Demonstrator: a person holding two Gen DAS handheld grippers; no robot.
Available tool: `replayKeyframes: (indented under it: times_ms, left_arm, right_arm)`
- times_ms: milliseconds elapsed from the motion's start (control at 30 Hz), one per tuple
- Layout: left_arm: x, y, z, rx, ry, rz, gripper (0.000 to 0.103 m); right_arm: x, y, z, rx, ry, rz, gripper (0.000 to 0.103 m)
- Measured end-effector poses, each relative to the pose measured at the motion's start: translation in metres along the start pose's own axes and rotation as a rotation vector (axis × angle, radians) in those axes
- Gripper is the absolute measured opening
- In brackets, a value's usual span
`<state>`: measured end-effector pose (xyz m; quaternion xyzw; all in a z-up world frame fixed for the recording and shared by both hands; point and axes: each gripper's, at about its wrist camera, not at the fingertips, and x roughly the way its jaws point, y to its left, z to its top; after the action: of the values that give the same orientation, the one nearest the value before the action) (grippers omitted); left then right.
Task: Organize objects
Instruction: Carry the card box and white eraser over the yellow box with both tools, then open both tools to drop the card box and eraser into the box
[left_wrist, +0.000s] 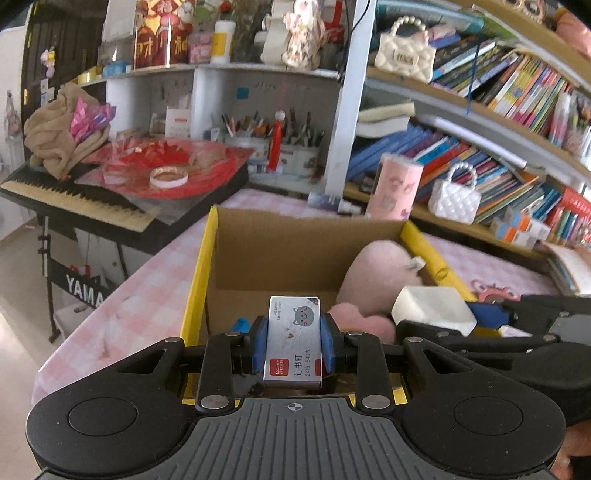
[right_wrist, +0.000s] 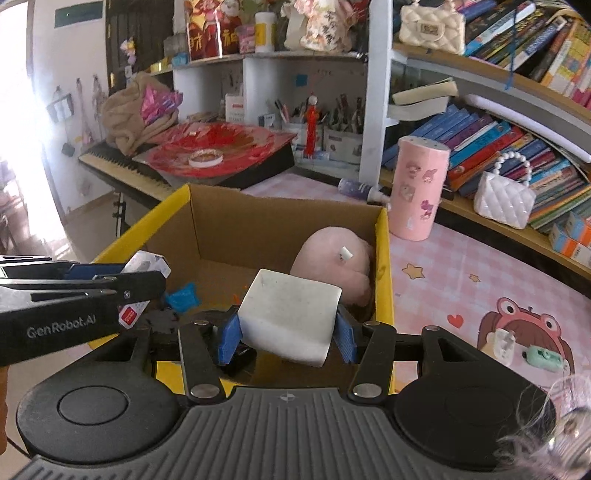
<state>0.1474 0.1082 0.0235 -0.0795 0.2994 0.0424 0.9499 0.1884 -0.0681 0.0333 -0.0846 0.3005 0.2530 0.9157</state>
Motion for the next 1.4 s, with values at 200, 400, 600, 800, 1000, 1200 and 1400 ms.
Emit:
replayKeyframes:
  times_ms: [200,400,600,800,1000,1200,1400]
  left_arm:
    - [0.017,-0.004,-0.004,0.035,0.043,0.033,0.028]
    - [0.027,-0.007,-0.007,0.045,0.063,0.036,0.028]
    - [0.025,-0.006,-0.006,0.018,0.036,0.038,0.034]
    - [-0.005,0.004,0.006,-0.065,-0.117,0.042,0.054]
    - [-0.02,0.01,0.006,-0.096,-0.143,0.077,0.056]
    - [-0.034,0.018,-0.001,-0.119,-0.149,0.104,0.056]
    - [-0.047,0.026,-0.008,-0.128,-0.156,0.133,0.057]
  right_arm:
    - [0.018,-0.004,-0.003,-0.022,0.046,0.016,0.049]
    - [0.026,-0.008,-0.003,-0.03,0.054,0.039,0.049]
    - [0.028,-0.009,-0.002,-0.046,0.048,0.051,0.049]
    - [0.031,-0.008,0.0,-0.036,0.049,0.061,0.048]
    - [0.038,-0.001,0.008,-0.04,0.041,0.076,0.048]
    - [0.04,0.011,0.019,-0.065,0.016,0.112,0.048]
    - [0.046,0.025,0.012,-0.085,0.068,0.112,0.049]
